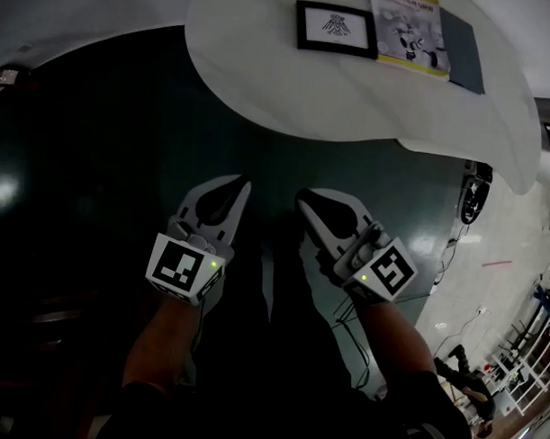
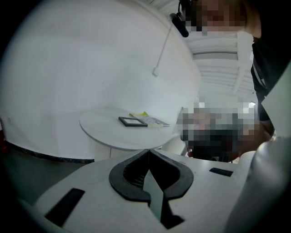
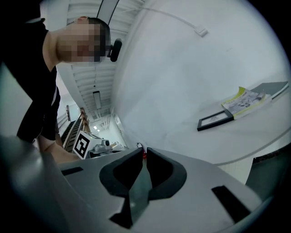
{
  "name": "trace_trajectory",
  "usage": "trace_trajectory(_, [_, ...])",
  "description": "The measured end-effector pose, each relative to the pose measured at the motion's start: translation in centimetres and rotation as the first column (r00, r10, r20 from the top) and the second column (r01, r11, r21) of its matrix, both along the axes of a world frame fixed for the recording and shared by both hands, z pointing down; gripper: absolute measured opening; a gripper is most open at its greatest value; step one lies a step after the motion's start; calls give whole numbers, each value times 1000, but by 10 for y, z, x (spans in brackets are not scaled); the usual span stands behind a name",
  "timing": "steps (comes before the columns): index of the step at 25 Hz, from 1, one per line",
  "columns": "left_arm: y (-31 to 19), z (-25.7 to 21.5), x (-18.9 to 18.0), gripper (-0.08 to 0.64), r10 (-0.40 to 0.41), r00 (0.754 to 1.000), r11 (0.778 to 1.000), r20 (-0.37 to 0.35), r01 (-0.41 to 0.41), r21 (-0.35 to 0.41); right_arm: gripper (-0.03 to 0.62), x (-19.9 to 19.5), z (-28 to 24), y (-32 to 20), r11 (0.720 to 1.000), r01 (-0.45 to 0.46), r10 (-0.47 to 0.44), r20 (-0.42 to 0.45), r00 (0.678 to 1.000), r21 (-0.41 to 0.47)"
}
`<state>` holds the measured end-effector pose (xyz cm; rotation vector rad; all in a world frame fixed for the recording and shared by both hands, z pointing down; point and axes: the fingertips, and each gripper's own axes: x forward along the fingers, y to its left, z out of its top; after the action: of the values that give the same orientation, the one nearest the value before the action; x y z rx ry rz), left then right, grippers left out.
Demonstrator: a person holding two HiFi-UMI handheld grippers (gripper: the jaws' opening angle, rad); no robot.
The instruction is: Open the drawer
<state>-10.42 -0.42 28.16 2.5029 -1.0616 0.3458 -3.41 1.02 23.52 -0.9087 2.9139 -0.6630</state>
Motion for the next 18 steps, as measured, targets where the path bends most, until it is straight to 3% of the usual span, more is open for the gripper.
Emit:
trace_trajectory(7, [9,72,28,12,-32,999,999,-1,32,2,18,9,70,12,995,96,-96,4,995,38])
trace_trajectory(12, [-6,111,17,12,-60,998,998,-13,60,-5,18,6,126,-1,994,111,-111,-10,994,6])
trace_trajectory(16, [-24,141,62,12,-34,999,999,-8,34,0,18,53,165,-26,996,92,-92,2,996,8])
trace_trajectory(18, [-18,160,68,12,-20,1000,1000,-1,20,-4,18,55,181,-22,995,97,-96,-11,995,19])
